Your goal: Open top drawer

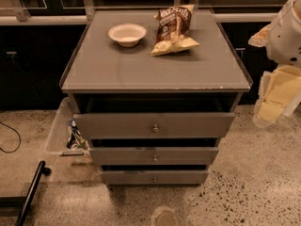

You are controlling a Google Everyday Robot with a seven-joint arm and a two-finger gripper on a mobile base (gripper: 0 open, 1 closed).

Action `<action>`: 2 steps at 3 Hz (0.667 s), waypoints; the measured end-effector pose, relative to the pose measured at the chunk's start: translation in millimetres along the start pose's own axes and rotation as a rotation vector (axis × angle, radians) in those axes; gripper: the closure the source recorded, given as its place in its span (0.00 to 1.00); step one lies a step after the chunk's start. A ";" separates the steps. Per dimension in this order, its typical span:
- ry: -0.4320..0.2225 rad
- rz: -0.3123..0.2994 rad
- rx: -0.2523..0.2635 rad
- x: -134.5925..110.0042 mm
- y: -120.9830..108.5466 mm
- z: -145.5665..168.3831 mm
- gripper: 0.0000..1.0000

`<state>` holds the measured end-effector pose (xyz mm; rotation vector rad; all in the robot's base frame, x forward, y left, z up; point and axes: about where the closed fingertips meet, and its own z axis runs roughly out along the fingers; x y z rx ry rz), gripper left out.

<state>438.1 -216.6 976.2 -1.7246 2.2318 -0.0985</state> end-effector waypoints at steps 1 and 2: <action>0.001 -0.001 0.004 -0.9 -0.9 0.2 0.00; 0.003 -0.034 -0.054 -1.8 1.6 41.4 0.00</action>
Offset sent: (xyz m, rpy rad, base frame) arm 0.0251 0.0165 -0.1035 -0.0007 0.1470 0.1076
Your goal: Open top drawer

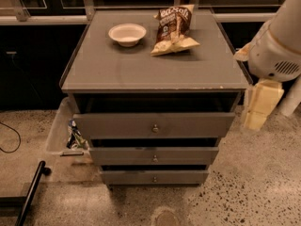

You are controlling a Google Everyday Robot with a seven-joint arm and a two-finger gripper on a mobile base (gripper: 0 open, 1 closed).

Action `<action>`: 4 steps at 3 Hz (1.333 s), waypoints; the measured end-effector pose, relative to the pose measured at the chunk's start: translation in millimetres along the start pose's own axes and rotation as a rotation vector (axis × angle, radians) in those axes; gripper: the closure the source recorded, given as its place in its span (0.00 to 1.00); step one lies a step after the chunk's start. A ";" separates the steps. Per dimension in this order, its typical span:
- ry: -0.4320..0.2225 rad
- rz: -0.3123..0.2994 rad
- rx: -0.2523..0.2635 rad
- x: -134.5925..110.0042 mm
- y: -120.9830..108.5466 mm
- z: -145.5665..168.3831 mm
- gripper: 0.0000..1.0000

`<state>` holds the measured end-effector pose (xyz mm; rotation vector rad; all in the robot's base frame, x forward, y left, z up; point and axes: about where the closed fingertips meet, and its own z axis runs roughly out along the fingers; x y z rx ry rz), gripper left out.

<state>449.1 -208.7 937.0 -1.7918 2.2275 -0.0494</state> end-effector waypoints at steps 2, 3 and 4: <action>-0.034 -0.115 -0.085 1.4 14.7 108.5 0.00; -0.077 -0.215 -0.045 4.3 23.1 149.8 0.00; -0.101 -0.243 -0.024 9.1 22.4 189.8 0.00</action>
Offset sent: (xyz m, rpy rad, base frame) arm 0.0194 0.0274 -0.1731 0.0459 0.0488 0.2239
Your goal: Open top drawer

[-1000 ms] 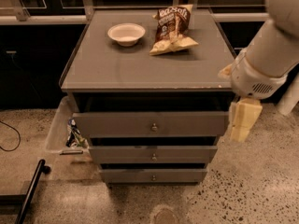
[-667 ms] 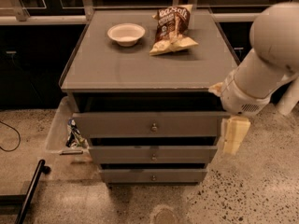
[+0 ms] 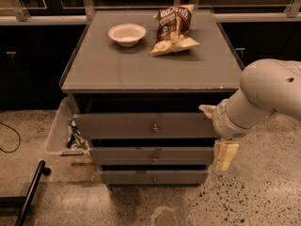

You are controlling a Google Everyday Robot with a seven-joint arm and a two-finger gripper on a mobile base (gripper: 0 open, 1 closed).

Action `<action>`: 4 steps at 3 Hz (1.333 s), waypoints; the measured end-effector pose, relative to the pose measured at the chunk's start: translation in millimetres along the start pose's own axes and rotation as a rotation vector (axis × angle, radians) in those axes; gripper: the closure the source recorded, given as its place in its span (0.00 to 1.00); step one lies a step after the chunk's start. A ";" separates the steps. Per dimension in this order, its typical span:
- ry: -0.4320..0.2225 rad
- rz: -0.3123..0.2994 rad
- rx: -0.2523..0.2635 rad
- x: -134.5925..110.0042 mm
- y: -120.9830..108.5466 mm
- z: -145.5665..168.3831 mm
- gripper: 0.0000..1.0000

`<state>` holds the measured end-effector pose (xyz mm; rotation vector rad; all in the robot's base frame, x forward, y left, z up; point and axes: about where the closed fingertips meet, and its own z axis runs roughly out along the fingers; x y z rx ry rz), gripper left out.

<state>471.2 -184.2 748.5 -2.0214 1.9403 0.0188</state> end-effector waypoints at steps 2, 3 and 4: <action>0.002 -0.001 -0.010 3.1 2.1 19.9 0.00; -0.001 -0.014 0.014 13.8 1.7 48.0 0.00; -0.014 -0.052 0.113 22.3 -8.4 71.2 0.00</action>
Offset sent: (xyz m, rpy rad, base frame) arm 0.0075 0.0032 -0.0497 -0.0038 0.0228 0.0040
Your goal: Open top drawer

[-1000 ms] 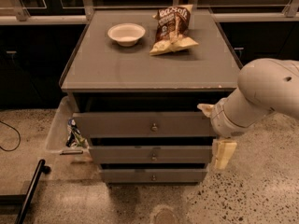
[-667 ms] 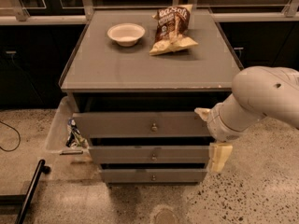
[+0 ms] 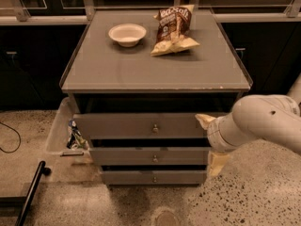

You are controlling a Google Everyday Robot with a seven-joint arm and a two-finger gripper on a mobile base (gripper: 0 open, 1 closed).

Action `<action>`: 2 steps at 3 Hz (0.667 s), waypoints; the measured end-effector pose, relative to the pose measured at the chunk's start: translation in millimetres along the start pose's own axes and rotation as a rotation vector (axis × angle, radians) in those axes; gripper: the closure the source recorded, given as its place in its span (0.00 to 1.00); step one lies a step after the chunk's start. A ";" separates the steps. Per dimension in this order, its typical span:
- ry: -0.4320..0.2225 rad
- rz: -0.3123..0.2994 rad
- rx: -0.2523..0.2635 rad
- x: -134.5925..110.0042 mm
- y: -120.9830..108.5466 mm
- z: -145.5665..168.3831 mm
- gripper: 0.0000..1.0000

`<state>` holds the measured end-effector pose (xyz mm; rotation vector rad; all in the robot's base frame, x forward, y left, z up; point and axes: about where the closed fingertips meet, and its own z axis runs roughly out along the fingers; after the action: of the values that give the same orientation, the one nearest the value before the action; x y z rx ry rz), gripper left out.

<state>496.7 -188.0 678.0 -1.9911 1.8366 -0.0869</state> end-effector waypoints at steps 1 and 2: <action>-0.043 -0.041 0.094 6.9 -16.2 20.6 0.00; -0.082 -0.078 0.126 15.8 -40.8 41.5 0.00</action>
Offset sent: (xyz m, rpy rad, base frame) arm 0.0901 -0.0077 -0.0358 0.0997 -0.1822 0.1051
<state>550.5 -190.9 650.9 -1.9495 1.6606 -0.1386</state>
